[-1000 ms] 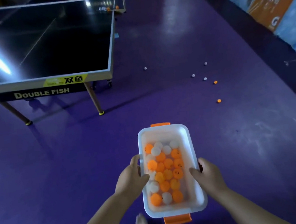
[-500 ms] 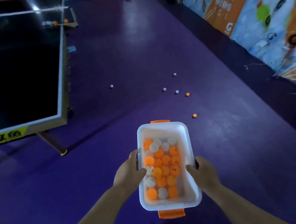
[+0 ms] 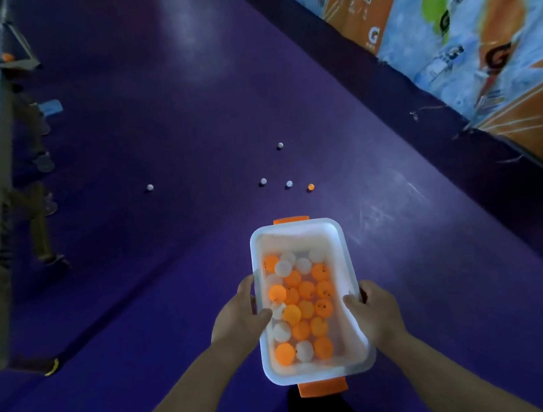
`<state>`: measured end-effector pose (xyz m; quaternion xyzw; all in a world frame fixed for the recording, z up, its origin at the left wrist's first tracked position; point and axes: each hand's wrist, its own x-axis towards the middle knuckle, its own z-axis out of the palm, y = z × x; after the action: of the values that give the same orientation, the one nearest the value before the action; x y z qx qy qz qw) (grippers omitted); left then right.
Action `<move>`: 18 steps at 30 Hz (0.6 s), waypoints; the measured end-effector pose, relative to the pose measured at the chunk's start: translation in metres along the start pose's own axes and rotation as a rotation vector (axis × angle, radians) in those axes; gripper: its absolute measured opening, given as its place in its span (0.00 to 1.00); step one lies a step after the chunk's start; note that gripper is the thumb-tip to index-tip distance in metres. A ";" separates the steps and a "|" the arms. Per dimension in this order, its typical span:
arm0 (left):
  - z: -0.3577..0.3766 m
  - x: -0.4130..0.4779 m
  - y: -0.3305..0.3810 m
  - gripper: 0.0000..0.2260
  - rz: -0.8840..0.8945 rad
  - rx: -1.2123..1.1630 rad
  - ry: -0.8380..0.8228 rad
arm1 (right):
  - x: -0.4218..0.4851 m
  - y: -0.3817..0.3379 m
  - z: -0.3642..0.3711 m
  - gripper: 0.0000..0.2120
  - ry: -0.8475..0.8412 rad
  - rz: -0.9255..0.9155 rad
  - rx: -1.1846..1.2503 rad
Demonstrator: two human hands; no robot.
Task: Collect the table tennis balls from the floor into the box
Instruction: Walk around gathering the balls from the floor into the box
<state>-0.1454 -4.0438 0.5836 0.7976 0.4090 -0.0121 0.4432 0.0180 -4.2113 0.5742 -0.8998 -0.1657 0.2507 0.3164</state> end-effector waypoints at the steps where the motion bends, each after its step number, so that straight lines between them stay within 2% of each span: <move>1: -0.002 0.018 0.008 0.28 -0.013 -0.007 0.009 | 0.021 -0.007 -0.004 0.08 -0.009 0.002 -0.003; 5: -0.013 0.083 0.034 0.28 -0.059 -0.037 0.035 | 0.097 -0.038 -0.014 0.12 -0.019 -0.014 -0.047; 10: -0.038 0.154 0.043 0.30 -0.150 -0.049 0.057 | 0.176 -0.081 -0.004 0.11 -0.065 -0.042 -0.091; 13: -0.063 0.210 0.043 0.29 -0.200 0.002 0.021 | 0.229 -0.113 0.008 0.11 -0.073 -0.088 -0.129; 18: -0.110 0.315 0.050 0.22 -0.205 0.049 -0.087 | 0.316 -0.167 0.026 0.10 -0.028 -0.107 -0.131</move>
<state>0.0598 -3.7767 0.5648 0.7610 0.4683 -0.1018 0.4373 0.2394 -3.9299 0.5556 -0.9048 -0.2341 0.2344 0.2677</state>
